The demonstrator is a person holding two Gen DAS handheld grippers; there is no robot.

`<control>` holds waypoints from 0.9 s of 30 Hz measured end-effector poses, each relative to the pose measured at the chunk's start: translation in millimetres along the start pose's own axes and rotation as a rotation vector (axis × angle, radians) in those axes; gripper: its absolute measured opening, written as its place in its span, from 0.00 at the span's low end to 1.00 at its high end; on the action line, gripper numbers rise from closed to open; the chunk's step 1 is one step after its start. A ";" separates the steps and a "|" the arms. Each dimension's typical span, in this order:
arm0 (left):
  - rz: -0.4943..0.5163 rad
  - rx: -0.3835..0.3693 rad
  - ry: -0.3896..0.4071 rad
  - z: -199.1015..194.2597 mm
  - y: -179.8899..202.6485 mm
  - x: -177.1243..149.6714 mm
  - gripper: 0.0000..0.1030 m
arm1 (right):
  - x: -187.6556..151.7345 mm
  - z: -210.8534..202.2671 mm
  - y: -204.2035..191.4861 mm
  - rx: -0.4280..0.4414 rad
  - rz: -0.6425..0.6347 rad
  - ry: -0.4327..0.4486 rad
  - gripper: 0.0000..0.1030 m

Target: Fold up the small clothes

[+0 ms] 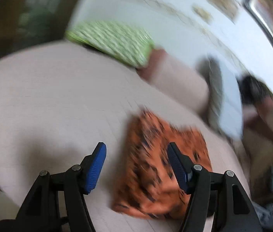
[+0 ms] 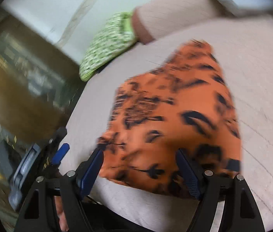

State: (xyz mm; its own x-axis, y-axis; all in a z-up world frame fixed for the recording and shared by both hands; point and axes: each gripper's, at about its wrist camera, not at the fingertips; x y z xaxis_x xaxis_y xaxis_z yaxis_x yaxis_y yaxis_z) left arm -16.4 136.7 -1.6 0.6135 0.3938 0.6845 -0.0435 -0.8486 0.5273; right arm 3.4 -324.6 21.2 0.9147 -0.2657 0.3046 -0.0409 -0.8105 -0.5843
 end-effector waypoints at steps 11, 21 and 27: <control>-0.061 0.074 -0.046 -0.9 -19.7 -11.6 0.68 | -0.8 -28.7 41.8 0.109 0.140 0.016 0.77; 0.063 0.223 -0.203 51.0 -3.8 -29.8 0.76 | 16.9 -32.6 102.8 0.038 0.300 0.017 0.77; 0.191 0.107 0.083 14.1 42.1 -4.8 0.76 | 25.9 3.6 108.2 0.106 0.319 -0.064 0.69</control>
State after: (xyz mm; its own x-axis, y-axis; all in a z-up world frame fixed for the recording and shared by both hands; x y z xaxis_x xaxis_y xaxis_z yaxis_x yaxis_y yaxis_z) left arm -10.1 94.0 10.3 0.5347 0.2462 0.8084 -0.0659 -0.9415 0.3304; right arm 24.1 -417.3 -36.8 0.8862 -0.4608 0.0477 -0.2901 -0.6322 -0.7184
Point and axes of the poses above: each gripper's, at about its wrist camera, not at the fingertips, and z roughly the way its jaws point, y to its right, x to its top, and after that the axes turned 8 degrees about -x, right-handed
